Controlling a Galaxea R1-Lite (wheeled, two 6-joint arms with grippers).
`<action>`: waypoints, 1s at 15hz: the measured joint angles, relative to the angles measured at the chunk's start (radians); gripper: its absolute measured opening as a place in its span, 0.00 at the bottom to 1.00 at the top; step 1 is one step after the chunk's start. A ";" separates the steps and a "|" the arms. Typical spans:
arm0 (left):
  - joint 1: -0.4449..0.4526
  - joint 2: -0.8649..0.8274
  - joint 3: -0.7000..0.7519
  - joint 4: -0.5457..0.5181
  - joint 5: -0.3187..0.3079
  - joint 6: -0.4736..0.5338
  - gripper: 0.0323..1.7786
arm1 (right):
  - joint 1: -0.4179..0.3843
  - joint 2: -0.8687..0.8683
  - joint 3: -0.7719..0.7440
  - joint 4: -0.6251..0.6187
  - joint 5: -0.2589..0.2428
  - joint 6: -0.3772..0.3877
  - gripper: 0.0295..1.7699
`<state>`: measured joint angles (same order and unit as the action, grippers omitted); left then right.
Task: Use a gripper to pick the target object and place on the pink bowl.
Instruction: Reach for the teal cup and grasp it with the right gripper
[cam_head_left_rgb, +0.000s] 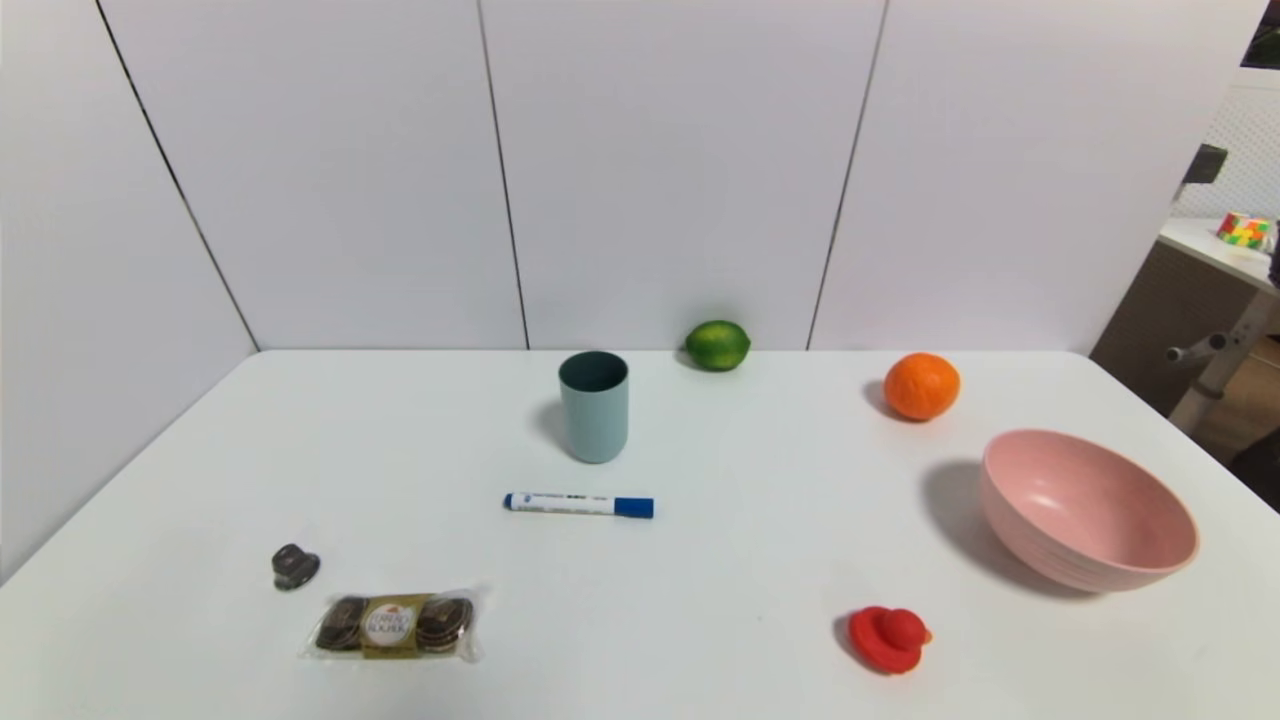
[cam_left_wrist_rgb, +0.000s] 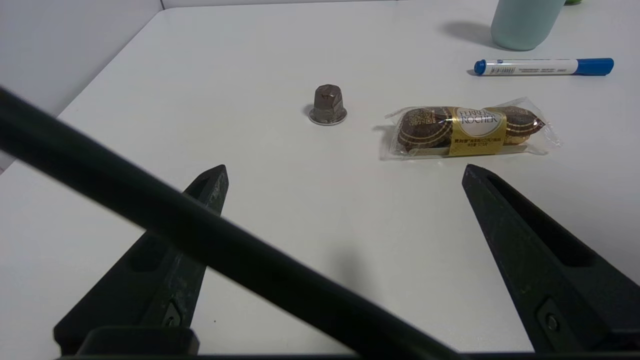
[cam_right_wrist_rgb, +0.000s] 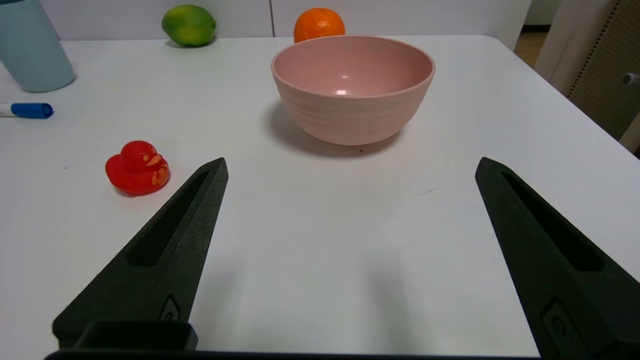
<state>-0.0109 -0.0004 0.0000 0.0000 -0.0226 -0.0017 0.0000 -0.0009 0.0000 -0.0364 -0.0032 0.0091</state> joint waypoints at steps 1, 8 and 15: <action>0.000 0.000 0.000 0.000 0.000 0.000 0.95 | 0.000 0.000 0.000 0.000 0.000 0.000 0.97; 0.000 0.000 0.000 0.000 0.000 0.000 0.95 | 0.000 0.000 0.000 0.001 0.000 0.000 0.97; 0.000 0.000 0.000 0.000 0.000 0.000 0.95 | 0.003 0.123 -0.187 0.147 0.023 -0.009 0.97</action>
<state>-0.0109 -0.0004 0.0000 0.0004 -0.0230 -0.0013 0.0032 0.1226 -0.1874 0.1106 0.0202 0.0004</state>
